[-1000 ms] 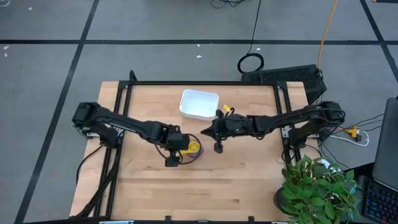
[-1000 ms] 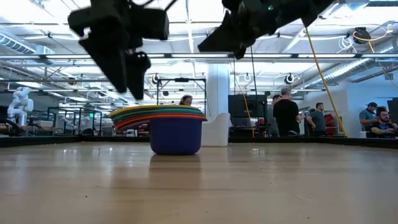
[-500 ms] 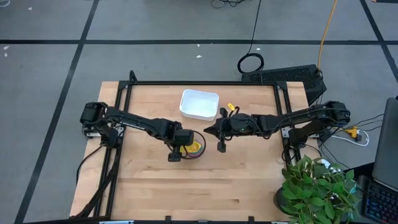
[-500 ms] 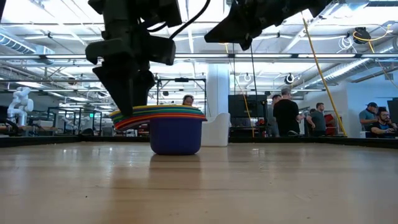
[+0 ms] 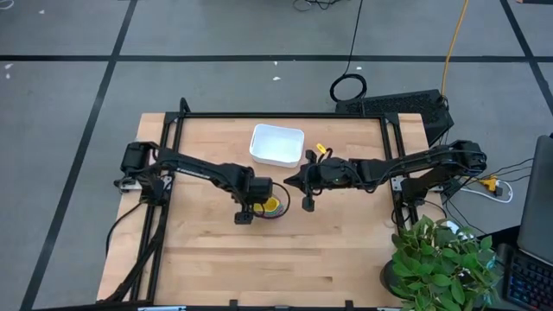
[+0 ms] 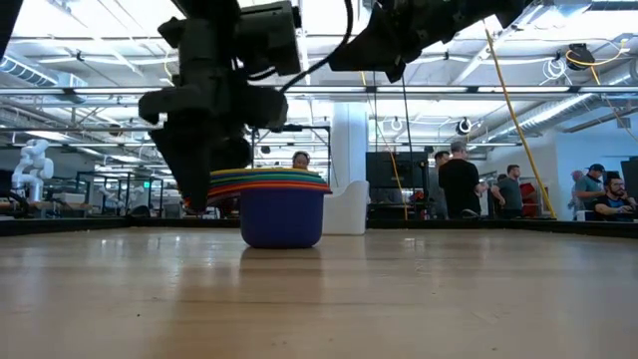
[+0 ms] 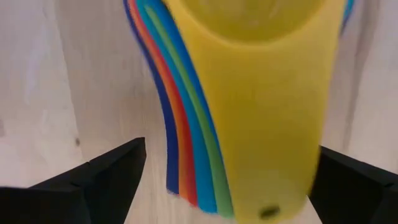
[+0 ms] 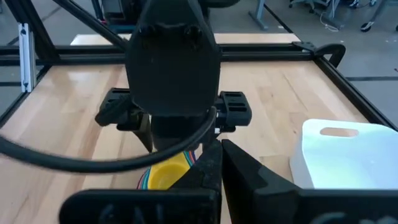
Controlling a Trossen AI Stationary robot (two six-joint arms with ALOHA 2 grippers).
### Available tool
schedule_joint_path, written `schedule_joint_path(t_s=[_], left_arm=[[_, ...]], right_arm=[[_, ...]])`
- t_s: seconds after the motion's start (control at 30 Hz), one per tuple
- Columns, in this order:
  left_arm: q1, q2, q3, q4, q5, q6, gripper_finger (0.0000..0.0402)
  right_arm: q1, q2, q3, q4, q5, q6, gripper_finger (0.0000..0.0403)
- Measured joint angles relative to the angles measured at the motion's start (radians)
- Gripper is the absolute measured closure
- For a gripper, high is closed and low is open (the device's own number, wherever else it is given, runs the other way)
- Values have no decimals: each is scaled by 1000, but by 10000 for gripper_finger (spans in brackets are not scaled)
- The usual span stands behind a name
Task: Nest measuring cups in basket
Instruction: Put the nested measuring cups into the white bin
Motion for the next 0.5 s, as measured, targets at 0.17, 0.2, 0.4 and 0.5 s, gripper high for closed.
schedule_joint_path(t_s=[0.17, 0.2, 0.4, 0.5], left_arm=[[3, 25, 1, 3, 2, 22, 50], [3, 28, 0, -2, 2, 25, 64], [5, 27, 1, -6, 2, 38, 163], [7, 27, 1, -5, 2, 39, 216]], right_arm=[[0, 0, 0, -2, 0, -2, 403], [0, 0, 0, -1, 0, -4, 403], [0, 0, 0, 0, 0, -7, 403], [0, 0, 0, 0, 0, -7, 403]])
